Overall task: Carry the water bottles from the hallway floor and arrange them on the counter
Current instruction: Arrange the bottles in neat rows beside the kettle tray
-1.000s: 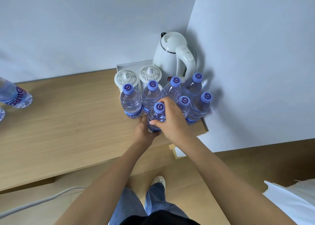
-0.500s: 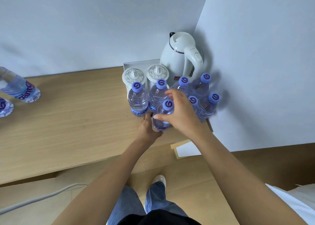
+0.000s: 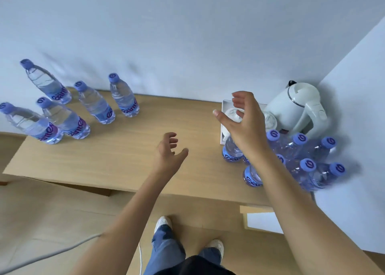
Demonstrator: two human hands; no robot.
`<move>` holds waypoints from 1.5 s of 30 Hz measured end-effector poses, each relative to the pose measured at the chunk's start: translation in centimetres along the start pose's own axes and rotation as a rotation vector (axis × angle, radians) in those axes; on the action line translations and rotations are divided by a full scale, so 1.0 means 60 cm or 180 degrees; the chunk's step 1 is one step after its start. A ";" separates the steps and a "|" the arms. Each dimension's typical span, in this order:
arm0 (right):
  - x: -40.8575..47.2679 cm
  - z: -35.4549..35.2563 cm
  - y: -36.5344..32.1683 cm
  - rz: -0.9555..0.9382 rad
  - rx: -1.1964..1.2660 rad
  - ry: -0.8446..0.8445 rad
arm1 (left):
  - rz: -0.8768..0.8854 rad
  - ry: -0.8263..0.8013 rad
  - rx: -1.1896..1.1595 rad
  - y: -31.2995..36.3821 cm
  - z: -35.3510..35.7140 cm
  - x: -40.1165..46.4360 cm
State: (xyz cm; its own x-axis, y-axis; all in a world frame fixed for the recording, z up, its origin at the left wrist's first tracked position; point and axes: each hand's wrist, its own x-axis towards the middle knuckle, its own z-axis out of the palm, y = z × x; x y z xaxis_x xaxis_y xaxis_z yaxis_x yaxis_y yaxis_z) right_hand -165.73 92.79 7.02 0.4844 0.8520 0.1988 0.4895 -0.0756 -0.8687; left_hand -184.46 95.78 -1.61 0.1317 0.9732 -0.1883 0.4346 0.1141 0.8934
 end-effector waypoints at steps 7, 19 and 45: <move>0.029 0.147 -0.046 -0.0070 0.0040 -0.0424 | -0.0193 0.0471 -0.0250 -0.018 -0.147 0.036; 0.082 0.383 -0.079 0.0058 -0.0181 -0.0855 | -0.0383 0.0640 -0.0399 -0.093 -0.303 0.135; 0.176 0.613 -0.061 0.0474 -0.0058 -0.1385 | -0.0540 0.0420 -0.0241 -0.202 -0.363 0.216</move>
State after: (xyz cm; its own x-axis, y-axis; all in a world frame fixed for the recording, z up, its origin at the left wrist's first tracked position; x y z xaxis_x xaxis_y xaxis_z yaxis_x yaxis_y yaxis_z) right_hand -189.09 121.15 -4.37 0.2027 0.9692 -0.1398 0.4522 -0.2193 -0.8645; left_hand -207.45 111.38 -6.02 -0.0574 0.9559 -0.2880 0.3719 0.2882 0.8824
